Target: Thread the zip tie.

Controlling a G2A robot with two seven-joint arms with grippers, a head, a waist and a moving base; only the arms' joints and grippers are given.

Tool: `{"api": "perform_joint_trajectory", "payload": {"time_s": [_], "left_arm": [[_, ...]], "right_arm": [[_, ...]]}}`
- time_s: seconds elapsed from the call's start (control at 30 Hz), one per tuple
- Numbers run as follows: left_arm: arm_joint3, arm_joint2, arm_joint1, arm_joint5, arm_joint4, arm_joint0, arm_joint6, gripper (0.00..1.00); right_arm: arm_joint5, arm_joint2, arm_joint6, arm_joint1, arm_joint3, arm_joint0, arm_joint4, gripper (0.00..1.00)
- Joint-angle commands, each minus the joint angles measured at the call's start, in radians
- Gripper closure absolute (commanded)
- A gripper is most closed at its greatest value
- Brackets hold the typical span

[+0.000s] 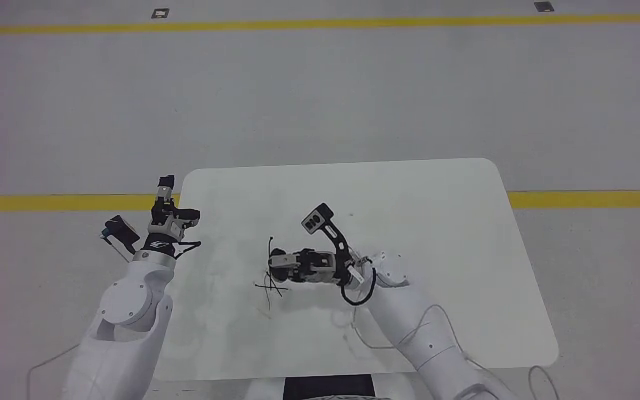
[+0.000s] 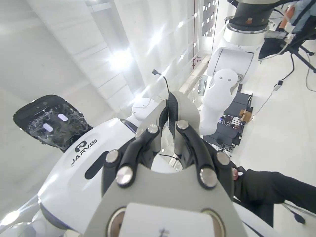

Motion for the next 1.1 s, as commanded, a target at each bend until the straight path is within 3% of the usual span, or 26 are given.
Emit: {"api": "perform_joint_trajectory", "payload": {"time_s": [0.0, 0.4, 0.5, 0.6, 0.77, 0.9, 0.97, 1.07], "left_arm": [[0.000, 0.000, 0.000, 0.000, 0.000, 0.000, 0.000, 0.00], [0.000, 0.000, 0.000, 0.000, 0.000, 0.000, 0.000, 0.00], [0.000, 0.000, 0.000, 0.000, 0.000, 0.000, 0.000, 0.00], [0.000, 0.000, 0.000, 0.000, 0.000, 0.000, 0.000, 0.00], [0.000, 0.000, 0.000, 0.000, 0.000, 0.000, 0.000, 0.00], [0.000, 0.000, 0.000, 0.000, 0.000, 0.000, 0.000, 0.00], [0.000, 0.000, 0.000, 0.000, 0.000, 0.000, 0.000, 0.00], [0.000, 0.000, 0.000, 0.000, 0.000, 0.000, 0.000, 0.00]], "right_arm": [[0.000, 0.015, 0.000, 0.003, -0.007, 0.005, -0.036, 1.00], [0.000, 0.015, 0.000, 0.003, -0.007, 0.005, -0.036, 1.00], [0.000, 0.008, -0.074, 0.004, -0.043, -0.009, -0.056, 1.00], [0.000, 0.021, -0.214, 0.008, -0.096, -0.028, -0.153, 1.00], [0.000, 0.030, -0.512, 0.012, -0.210, -0.083, -0.412, 1.00], [0.000, 0.010, -0.706, 0.014, -0.256, -0.110, -0.594, 1.00], [0.000, -0.004, -0.765, 0.015, -0.272, -0.115, -0.660, 1.00], [0.000, -0.004, -0.765, 0.015, -0.272, -0.115, -0.660, 1.00]]}}
